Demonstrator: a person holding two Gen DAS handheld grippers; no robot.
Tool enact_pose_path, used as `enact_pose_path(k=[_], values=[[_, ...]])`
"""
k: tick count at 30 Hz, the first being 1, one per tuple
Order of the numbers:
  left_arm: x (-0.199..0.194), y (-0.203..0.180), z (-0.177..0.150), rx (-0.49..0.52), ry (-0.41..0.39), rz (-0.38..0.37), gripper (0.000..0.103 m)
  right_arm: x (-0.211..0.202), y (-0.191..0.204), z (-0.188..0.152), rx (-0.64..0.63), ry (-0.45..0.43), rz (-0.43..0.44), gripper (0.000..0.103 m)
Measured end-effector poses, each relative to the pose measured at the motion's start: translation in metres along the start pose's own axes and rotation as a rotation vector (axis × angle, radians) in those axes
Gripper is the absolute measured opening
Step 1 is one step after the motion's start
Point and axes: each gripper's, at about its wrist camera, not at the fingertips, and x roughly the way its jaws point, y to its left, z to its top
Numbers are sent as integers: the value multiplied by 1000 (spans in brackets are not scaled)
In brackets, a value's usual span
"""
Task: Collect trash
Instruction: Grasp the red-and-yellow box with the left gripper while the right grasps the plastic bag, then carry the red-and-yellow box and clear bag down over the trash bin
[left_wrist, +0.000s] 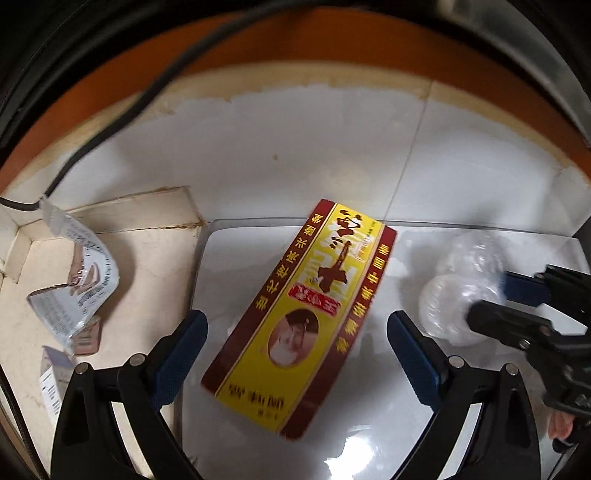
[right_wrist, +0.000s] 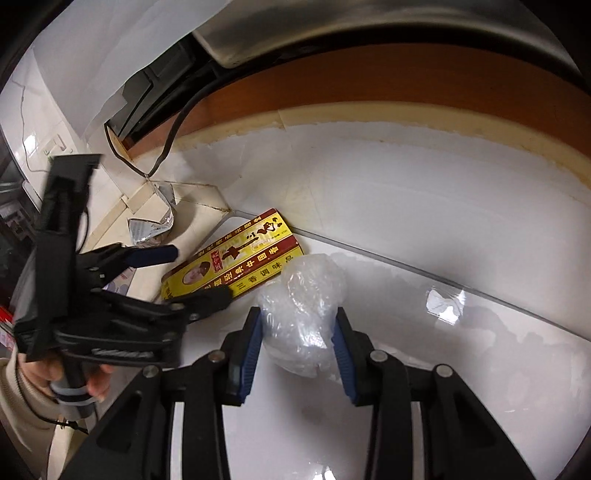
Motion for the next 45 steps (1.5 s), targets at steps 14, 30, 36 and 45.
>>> enact_pose_path(k=[14,30,36,45], values=[[1,-12,-35,-40,-23,-28,63,-5,5,-13,2,-31,-7,30],[-152,-37,-184,-155,-169,-56,62,-118,75,-103,-28,-72,106,28],[-214,-50,-269,-241,-250,-35,62,-151,110,-159,1,-79,218,28],[-213,-57,-406,-368,-241,26,62,-152,168,-252,-121,-32,178,28]])
